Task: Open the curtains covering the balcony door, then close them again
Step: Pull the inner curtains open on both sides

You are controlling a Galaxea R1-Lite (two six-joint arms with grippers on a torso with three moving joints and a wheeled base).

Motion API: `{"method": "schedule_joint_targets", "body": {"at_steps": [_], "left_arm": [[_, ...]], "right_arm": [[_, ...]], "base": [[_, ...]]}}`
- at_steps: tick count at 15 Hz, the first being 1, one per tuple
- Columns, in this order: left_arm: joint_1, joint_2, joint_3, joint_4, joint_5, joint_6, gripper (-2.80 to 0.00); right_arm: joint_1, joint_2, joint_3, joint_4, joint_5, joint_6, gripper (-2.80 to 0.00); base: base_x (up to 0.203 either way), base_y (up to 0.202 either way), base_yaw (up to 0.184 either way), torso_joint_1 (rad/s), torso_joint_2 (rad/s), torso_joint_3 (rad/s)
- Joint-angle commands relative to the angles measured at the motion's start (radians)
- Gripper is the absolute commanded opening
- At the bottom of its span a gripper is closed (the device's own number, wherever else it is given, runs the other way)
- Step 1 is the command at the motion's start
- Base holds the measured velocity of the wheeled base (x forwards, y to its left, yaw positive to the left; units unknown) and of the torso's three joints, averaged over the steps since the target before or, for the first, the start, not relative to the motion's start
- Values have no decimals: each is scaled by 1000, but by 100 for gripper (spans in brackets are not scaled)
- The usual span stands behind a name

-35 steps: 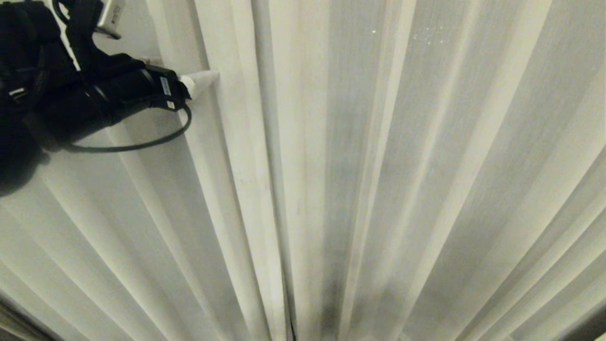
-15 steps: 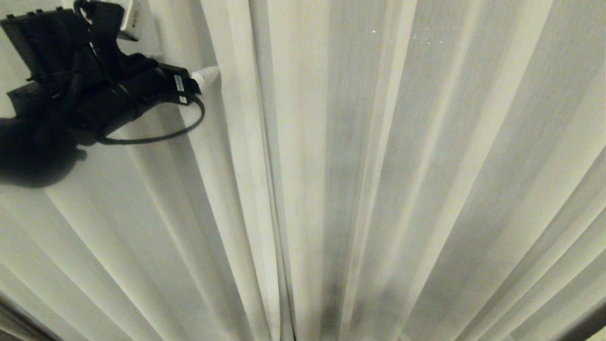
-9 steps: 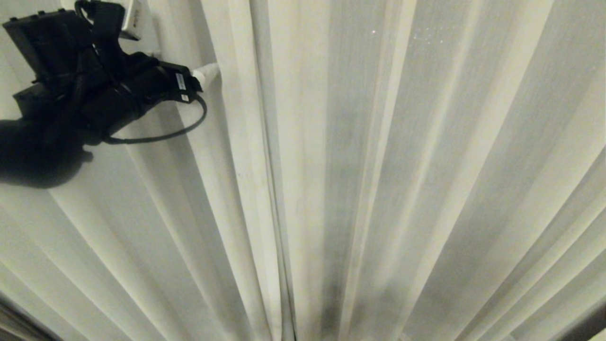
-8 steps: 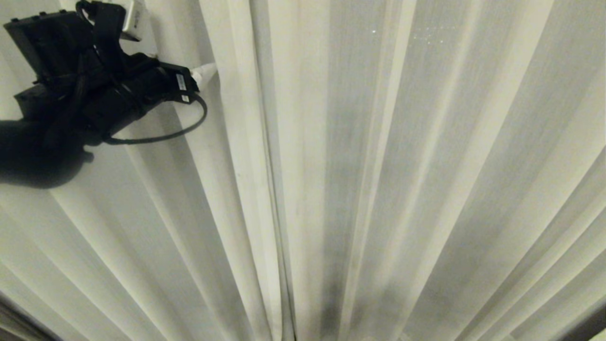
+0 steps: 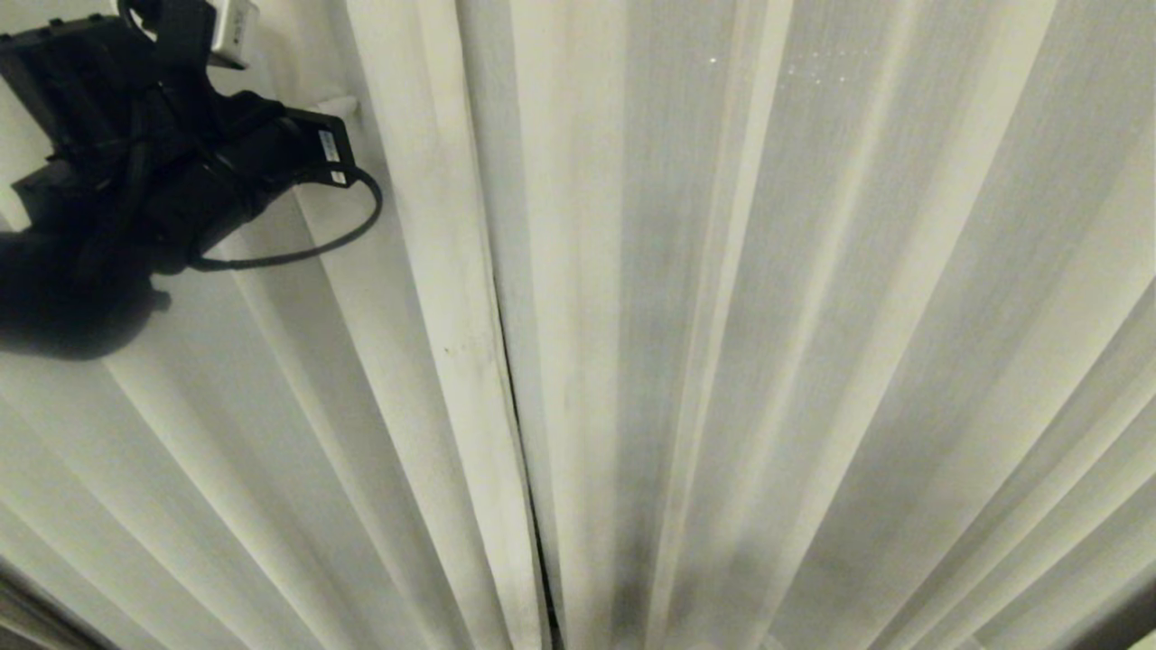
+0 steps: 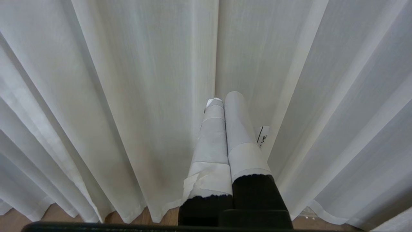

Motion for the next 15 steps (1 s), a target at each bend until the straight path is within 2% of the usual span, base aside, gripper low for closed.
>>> {"method": "schedule_joint_targets", "body": {"at_steps": [1, 6, 10, 15], "left_arm": [[3, -25, 4, -5, 1, 1, -280], [3, -100, 78, -5, 6, 1, -280], [4, -160, 120, -5, 51, 2, -280], [6, -199, 119, -5, 88, -2, -280]], "right_arm": [[0, 2, 0, 0, 0, -1, -280], [0, 2, 0, 0, 0, -1, -280], [0, 2, 0, 0, 0, -1, -280], [0, 2, 0, 0, 0, -1, -280]], "base": [[0, 0, 0, 0, 0, 0], [0, 0, 0, 0, 0, 0], [0, 0, 0, 0, 0, 0], [0, 0, 0, 0, 0, 0]]}}
